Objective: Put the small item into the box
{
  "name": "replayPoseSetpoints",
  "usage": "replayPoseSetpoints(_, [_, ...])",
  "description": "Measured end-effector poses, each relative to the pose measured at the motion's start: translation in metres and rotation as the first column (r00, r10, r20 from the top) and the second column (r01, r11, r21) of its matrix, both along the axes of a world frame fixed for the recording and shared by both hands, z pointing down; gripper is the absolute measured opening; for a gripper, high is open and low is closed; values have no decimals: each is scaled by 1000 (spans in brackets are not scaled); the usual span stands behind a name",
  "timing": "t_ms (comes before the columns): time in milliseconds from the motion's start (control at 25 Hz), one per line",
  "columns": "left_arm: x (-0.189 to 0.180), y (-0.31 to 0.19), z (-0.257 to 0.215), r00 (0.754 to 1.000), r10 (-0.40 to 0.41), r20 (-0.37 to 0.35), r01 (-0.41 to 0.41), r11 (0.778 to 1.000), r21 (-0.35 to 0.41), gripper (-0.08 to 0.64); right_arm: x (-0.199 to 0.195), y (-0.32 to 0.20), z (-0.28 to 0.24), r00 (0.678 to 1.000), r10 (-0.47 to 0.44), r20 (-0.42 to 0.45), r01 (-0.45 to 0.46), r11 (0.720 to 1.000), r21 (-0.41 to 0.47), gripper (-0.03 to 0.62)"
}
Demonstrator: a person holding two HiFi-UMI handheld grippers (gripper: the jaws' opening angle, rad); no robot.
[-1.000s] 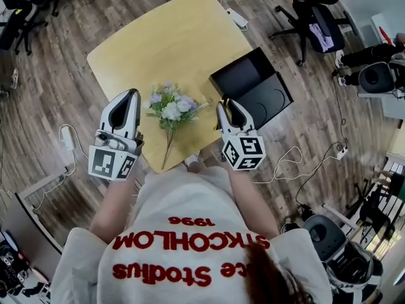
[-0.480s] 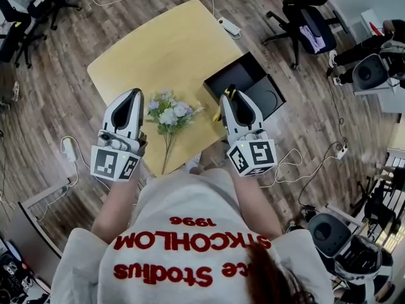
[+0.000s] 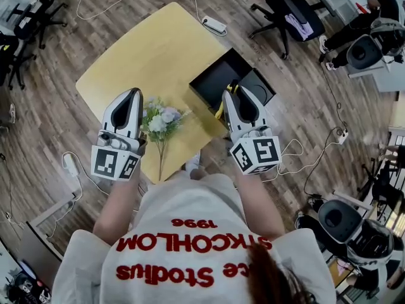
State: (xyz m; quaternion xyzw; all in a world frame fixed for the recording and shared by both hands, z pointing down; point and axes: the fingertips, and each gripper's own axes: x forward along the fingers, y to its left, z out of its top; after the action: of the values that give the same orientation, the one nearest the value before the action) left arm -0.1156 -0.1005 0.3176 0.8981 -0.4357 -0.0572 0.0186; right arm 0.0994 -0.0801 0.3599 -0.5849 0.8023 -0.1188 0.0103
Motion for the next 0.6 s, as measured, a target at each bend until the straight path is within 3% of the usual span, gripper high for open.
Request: replayPoseSetpoints(600, [57,-45,38,997,77,17,-76,995,-67,2,43,-47,46,997,74,22,-72,994,-86,117])
